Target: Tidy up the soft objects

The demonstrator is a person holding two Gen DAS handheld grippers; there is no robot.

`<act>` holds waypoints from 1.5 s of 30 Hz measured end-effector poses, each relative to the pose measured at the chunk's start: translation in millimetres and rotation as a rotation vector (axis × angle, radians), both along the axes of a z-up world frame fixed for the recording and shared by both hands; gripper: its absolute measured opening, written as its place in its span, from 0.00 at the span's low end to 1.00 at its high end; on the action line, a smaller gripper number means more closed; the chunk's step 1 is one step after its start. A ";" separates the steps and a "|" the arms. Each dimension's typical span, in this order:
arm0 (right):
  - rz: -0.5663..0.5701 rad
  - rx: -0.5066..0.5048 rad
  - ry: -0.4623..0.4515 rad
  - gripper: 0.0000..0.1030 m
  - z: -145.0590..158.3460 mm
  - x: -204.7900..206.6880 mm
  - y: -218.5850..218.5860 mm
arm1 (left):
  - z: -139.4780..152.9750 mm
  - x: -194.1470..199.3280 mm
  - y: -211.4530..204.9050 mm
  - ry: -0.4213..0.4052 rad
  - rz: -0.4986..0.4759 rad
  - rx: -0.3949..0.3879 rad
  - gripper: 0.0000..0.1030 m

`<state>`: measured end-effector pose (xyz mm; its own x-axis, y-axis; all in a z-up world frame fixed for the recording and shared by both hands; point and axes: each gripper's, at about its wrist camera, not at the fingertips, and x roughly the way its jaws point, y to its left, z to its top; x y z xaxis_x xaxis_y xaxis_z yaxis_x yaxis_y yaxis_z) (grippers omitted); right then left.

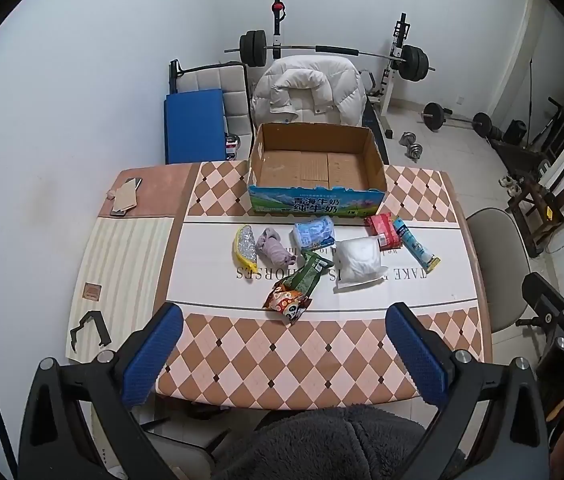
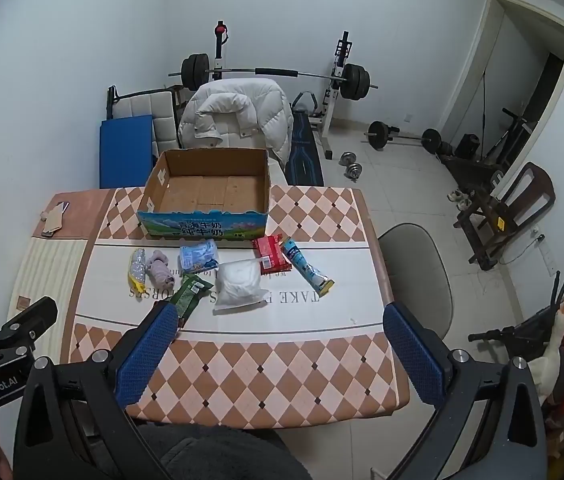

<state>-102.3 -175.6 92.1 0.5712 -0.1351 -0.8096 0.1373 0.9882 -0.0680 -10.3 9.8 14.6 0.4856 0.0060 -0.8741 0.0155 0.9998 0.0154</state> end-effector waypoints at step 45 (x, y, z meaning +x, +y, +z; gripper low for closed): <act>0.007 0.015 -0.027 1.00 2.5 4.0 -1.5 | 4.4 -6.9 5.6 -0.014 0.012 -0.004 1.00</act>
